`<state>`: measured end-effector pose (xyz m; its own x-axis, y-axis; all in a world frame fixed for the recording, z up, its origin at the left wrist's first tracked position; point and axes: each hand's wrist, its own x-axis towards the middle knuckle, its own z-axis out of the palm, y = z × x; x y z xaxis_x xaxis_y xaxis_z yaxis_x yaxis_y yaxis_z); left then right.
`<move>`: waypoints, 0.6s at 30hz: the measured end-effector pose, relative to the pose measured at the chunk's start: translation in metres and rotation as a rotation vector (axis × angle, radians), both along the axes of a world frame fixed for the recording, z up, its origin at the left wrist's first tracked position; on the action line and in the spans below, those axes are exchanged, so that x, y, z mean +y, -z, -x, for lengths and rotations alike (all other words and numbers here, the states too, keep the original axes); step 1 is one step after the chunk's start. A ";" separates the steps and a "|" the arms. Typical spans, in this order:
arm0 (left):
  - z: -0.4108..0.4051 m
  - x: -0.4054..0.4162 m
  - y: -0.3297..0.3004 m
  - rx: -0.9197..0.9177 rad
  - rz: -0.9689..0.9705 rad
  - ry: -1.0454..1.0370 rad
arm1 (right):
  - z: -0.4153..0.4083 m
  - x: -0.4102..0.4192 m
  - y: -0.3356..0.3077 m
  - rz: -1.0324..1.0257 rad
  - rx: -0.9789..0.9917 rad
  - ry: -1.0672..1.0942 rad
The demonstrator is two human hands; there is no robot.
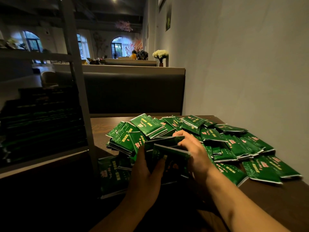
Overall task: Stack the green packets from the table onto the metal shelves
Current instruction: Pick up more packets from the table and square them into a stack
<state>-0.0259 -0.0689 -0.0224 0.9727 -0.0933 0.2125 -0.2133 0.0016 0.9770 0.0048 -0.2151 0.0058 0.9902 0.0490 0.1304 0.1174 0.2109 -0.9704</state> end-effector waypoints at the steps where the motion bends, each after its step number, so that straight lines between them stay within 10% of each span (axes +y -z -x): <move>1: -0.001 -0.001 -0.001 -0.004 0.003 -0.023 | -0.001 -0.001 0.001 0.096 -0.037 0.082; 5: -0.006 0.003 -0.002 -0.024 0.049 -0.118 | -0.011 -0.010 0.007 0.727 -0.166 0.544; 9: -0.009 0.005 0.003 -0.069 0.022 -0.176 | -0.015 -0.023 0.016 1.400 0.142 0.616; 18: -0.009 0.003 0.005 0.019 0.090 -0.126 | -0.018 -0.025 0.020 1.312 0.182 0.562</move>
